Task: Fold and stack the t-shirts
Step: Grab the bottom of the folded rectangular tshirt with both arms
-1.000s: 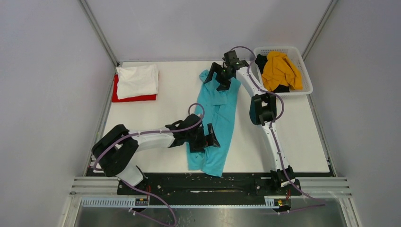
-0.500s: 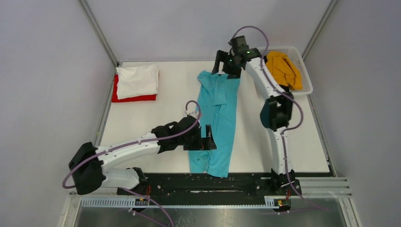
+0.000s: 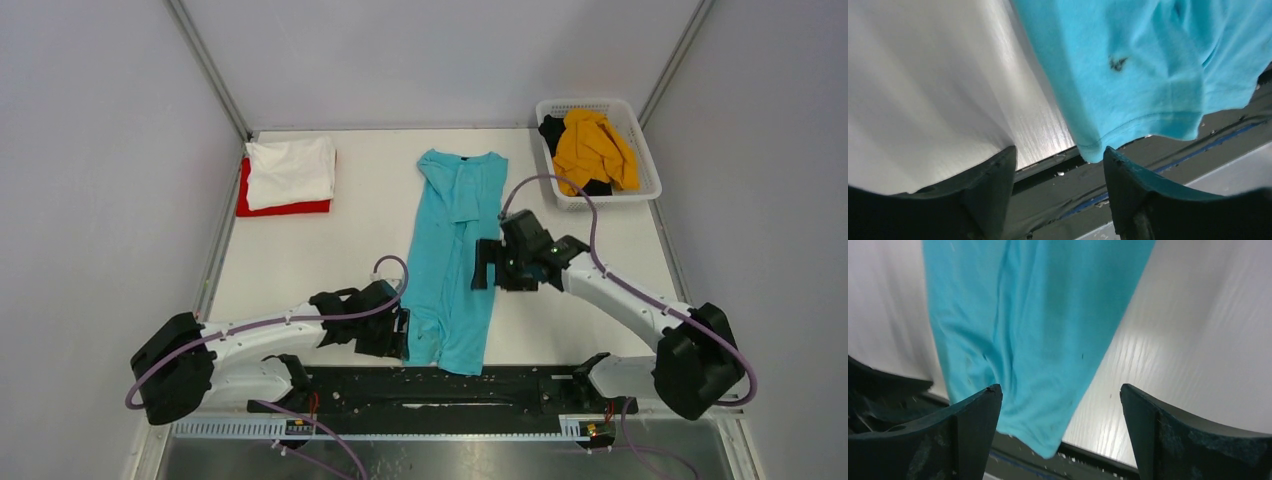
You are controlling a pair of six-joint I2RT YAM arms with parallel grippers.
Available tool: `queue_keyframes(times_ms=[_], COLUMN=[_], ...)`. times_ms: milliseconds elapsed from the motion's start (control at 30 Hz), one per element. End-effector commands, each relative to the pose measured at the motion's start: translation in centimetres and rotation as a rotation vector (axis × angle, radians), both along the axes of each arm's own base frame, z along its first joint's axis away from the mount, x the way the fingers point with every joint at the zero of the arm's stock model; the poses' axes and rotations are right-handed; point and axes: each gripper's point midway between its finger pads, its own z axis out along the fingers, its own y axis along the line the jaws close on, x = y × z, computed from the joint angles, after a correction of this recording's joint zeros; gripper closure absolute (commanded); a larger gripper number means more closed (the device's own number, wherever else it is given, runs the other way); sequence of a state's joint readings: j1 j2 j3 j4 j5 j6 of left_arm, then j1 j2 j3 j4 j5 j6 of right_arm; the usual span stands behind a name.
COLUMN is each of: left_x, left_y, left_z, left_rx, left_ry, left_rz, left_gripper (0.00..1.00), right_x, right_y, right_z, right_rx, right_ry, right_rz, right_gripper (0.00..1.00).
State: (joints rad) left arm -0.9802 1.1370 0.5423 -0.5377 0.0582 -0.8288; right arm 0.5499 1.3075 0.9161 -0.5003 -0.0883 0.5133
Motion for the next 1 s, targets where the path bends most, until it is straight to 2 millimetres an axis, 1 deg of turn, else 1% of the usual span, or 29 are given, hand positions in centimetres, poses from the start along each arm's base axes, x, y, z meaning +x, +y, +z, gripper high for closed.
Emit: queue_keyframes(times_ms=[0, 67, 100, 167, 200, 267, 333, 433, 533, 600, 733, 800, 833, 867, 900, 933, 967], left_x=[-1.5, -1.8, -2.0, -2.1, -2.1, -2.1, -1.6, -1.1, -1.2, -1.5, -1.6, -1.6, -1.5, -1.6, -1.7, -1.9, -2.1], left_y=[-2.8, -3.0, -2.9, -2.8, -2.8, -2.6, -2.1, -1.8, -1.4, -1.3, -1.3, -1.2, -1.2, -1.2, -1.3, -1.1, -1.0], left_z=[-0.1, -0.6, -0.9, -1.2, -1.3, -1.5, -1.8, -1.8, -1.8, -1.7, -1.5, -1.3, -1.2, -1.1, -0.9, -0.7, -0.6], left_rx=[-0.157, -0.164, -0.154, -0.142, -0.139, -0.125, -0.090, -0.071, -0.069, -0.075, -0.091, -0.093, -0.097, -0.102, -0.109, -0.108, -0.106], left_ry=[0.077, 0.102, 0.109, 0.112, 0.111, 0.105, 0.086, 0.067, 0.066, 0.069, 0.069, 0.065, 0.061, 0.060, 0.062, 0.068, 0.068], left_rz=[-0.058, -0.060, -0.062, -0.049, -0.047, -0.041, -0.016, 0.009, 0.020, 0.019, 0.022, 0.026, 0.027, 0.025, 0.023, 0.022, 0.022], left_gripper=[0.41, 0.49, 0.51, 0.53, 0.58, 0.65, 0.78, 0.99, 1.00, 1.00, 1.00, 1.00, 1.00, 1.00, 1.00, 1.00, 1.00], right_x=[-4.6, -7.3, -8.6, -10.7, -11.6, -13.6, -15.6, -17.1, -18.0, -18.2, -18.7, -19.0, -19.0, -19.1, -19.2, -19.5, -19.8], right_y=[1.7, 1.8, 1.8, 1.6, 1.7, 2.4, 3.0, 3.0, 3.1, 3.4, 4.8, 4.9, 4.9, 5.0, 5.2, 5.3, 5.3], right_z=[-1.3, -2.6, -3.2, -3.8, -4.1, -4.4, -4.8, -5.7, -6.7, -7.3, -8.3, -9.1, -9.3, -9.4, -9.3, -9.0, -8.5], right_rx=[0.052, 0.061, 0.063, 0.050, 0.041, 0.048, 0.054, 0.034, 0.034, 0.034, 0.058, 0.051, 0.051, 0.057, 0.072, 0.086, 0.098], right_ry=[0.017, 0.058, 0.079, 0.112, 0.127, 0.160, 0.203, 0.241, 0.268, 0.281, 0.317, 0.337, 0.338, 0.339, 0.342, 0.342, 0.340], right_rz=[0.020, 0.042, 0.060, 0.095, 0.123, 0.191, 0.255, 0.269, 0.281, 0.289, 0.311, 0.312, 0.310, 0.309, 0.312, 0.322, 0.335], right_gripper=[0.05, 0.08, 0.09, 0.12, 0.14, 0.17, 0.20, 0.27, 0.33, 0.38, 0.44, 0.48, 0.53, 0.62, 0.75, 0.84, 0.88])
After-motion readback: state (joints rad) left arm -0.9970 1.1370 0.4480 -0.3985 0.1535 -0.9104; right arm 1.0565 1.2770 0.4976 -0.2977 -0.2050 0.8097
